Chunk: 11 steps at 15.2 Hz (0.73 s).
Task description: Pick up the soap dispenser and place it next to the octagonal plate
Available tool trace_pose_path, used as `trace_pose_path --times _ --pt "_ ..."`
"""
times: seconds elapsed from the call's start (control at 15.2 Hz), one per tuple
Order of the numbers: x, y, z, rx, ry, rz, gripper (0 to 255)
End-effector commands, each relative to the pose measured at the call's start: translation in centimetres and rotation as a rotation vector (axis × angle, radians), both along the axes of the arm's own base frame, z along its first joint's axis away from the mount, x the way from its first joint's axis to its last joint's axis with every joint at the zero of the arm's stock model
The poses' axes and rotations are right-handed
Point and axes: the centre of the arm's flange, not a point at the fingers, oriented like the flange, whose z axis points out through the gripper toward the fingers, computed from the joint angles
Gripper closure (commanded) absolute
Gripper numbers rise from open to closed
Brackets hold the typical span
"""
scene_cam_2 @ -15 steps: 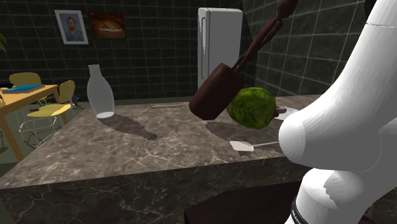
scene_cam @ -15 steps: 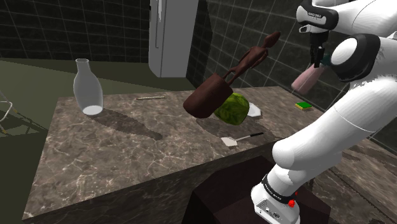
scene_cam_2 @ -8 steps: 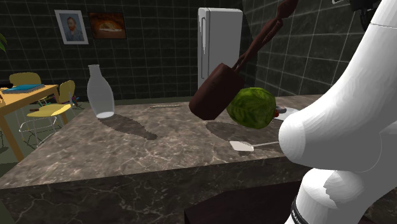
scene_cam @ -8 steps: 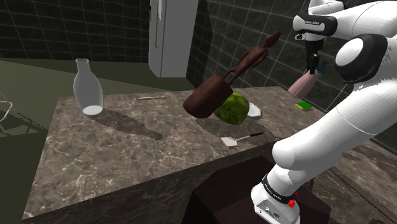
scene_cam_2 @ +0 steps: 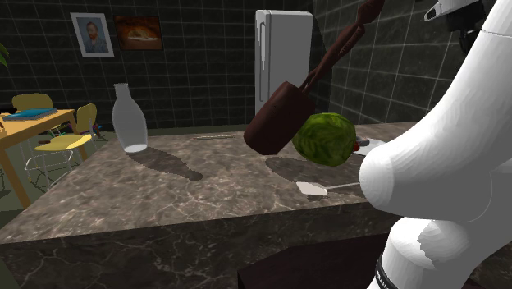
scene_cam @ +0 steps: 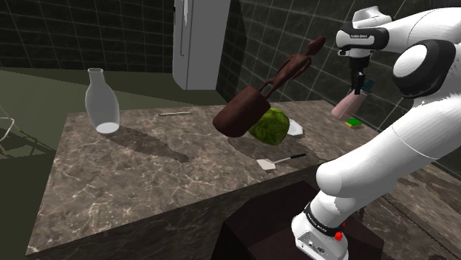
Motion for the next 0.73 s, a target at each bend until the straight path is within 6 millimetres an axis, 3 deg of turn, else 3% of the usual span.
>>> trace_pose_path --times 0.0,0.66 --pt "0.0 0.0 -1.1 -0.001 -0.001 0.0 255" --pt "0.0 0.0 -6.3 -0.001 -0.001 0.0 255"
